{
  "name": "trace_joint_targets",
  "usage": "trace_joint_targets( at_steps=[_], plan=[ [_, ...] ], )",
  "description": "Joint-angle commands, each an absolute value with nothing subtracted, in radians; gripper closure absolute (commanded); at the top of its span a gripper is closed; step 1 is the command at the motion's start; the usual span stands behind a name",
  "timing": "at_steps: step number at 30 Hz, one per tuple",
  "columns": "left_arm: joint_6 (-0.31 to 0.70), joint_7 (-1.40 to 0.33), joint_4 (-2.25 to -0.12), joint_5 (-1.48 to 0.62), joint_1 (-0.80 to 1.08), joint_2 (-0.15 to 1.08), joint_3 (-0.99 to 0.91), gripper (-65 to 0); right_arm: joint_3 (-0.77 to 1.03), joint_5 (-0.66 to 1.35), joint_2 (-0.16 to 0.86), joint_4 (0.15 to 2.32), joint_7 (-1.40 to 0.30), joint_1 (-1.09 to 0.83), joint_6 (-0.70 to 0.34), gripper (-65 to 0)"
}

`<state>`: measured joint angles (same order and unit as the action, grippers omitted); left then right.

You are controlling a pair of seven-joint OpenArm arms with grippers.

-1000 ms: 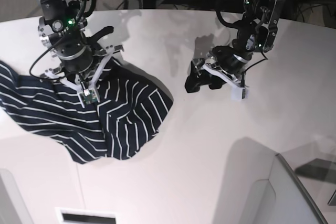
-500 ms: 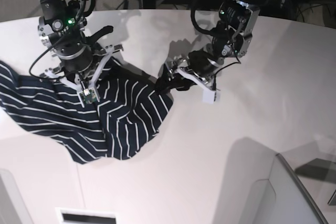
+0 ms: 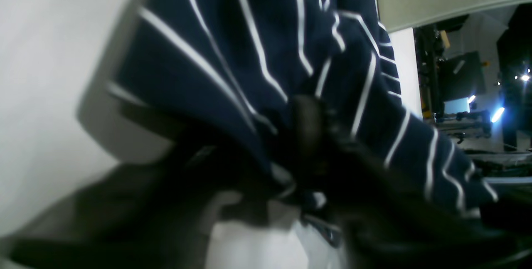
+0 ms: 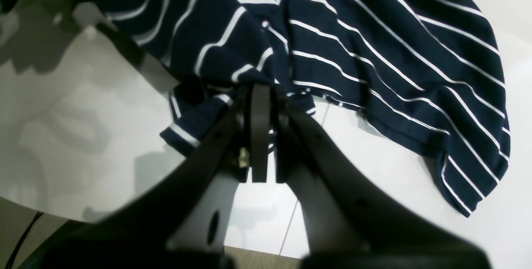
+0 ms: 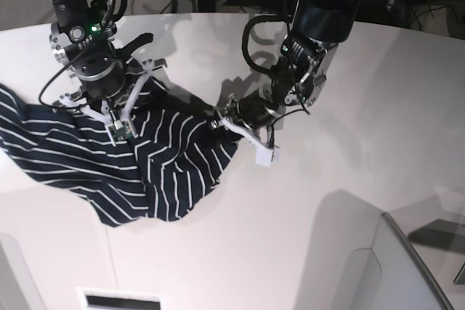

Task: Layout the t-shirt on the table in an organized manner, then fold the t-shirt properly
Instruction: 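Grasp the shirt body with the right gripper and the left gripper, then lift the shirt with both grippers and shake it out in the air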

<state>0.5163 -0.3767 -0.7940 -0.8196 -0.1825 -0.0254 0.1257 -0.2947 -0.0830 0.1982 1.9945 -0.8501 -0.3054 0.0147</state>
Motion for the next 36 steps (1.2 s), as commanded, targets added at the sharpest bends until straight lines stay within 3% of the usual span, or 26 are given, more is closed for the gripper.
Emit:
trace_joint_targets(
  at_steps=[1, 2, 7, 17, 24, 31, 36],
  plan=[
    [0.533, -0.357, -0.797, -0.834, -0.220, -0.038, 0.125, -5.1, -0.292, -0.091, 0.203, 2.011, -0.834, -0.302, 0.018, 0.0],
    [0.533, -0.357, -0.791, -0.832, -0.236, -0.036, 0.130, 0.0, -0.291, -0.091, 0.203, 2.011, -0.829, -0.308, 0.018, 0.0],
    [0.572, -0.364, -0.868, -0.734, -0.298, -0.005, 0.133, 0.0, -0.286, -0.091, 0.213, 2.015, -0.823, -0.298, 0.018, 0.0],
    [0.568, -0.456, -1.357, -0.568, -0.236, 0.134, 0.119, 0.0, -0.286, -0.091, 0.309, 2.020, -0.757, -0.197, 0.018, 0.0],
    [0.433, -0.467, -1.647, -0.565, -0.206, 0.259, 0.117, 0.0, -0.286, -0.091, 0.335, 2.025, -0.654, -0.099, 0.018, 0.0],
    [0.427, -0.475, -1.811, -0.564, -0.208, 0.337, 0.117, 0.0, -0.260, -0.110, 0.334, 2.026, -0.621, -0.028, 0.018, 0.0],
    [0.427, -0.561, -1.897, -0.564, -0.188, 0.340, 0.117, 0.0, -0.248, -0.265, 0.329, 2.025, -0.619, -0.005, 0.016, 0.0]
  ],
)
